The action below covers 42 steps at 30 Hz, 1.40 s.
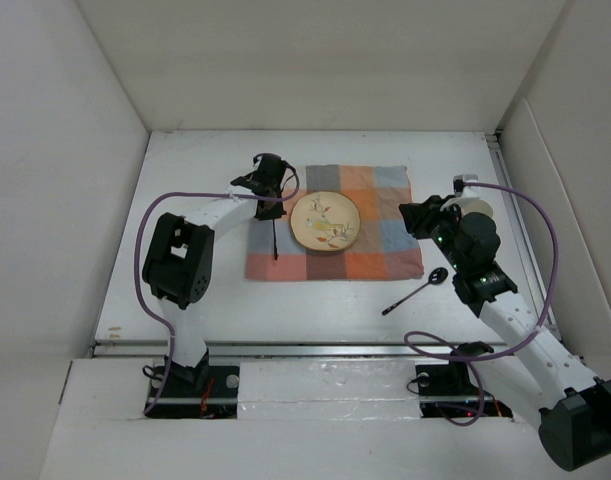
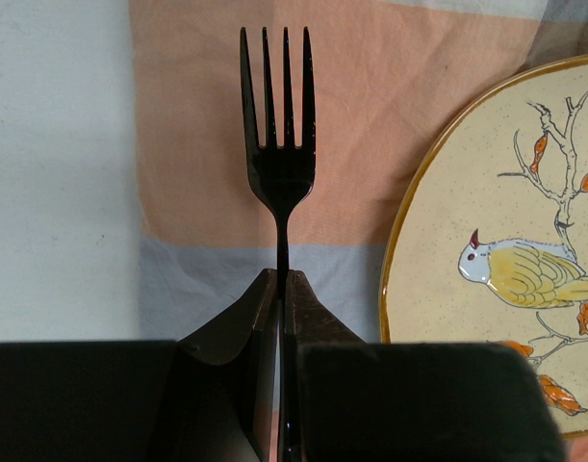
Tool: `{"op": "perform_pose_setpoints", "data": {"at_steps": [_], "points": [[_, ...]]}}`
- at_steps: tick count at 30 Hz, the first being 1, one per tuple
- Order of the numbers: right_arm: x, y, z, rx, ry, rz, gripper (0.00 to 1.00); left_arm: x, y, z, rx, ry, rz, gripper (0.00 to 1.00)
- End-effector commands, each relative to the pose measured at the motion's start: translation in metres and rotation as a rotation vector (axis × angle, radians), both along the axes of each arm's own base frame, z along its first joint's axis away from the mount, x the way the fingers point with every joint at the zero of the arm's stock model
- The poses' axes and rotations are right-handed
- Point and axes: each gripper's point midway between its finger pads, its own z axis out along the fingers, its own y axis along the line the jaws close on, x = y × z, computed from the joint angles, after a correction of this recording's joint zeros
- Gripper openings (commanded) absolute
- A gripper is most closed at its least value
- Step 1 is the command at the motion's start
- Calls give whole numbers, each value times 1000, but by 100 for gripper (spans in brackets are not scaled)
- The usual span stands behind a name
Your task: Set the dinner table for one person
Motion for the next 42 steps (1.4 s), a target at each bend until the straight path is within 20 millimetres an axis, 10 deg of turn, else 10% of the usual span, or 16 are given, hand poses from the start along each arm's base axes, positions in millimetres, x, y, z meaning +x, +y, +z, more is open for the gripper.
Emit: {"op": "perform_pose_setpoints", "data": {"at_steps": [1,17,22,30,33,37,42], "points": [[1,-1,12,-6,-41,-7,30,11,2,11,15,-43,25,0],[1,-1,11,-6,-40,-4,30,9,-2,-21,107,8,-24,0],[2,0,10,-7,-35,-1,31,5,0,-10,111,-18,-16,29],[3,0,6,-12,-15,-13,28,-3,-12,64,30,-156,-56,39],[3,4,0,-4,13,5,4,-18,-23,118,-74,-272,-109,34],[7,0,-29,-18,123,-46,0,-65,-33,175,-269,-407,-246,4],[-44,-6,-96,-40,424,-91,0,-145,-28,236,-456,-557,-426,0]]}}
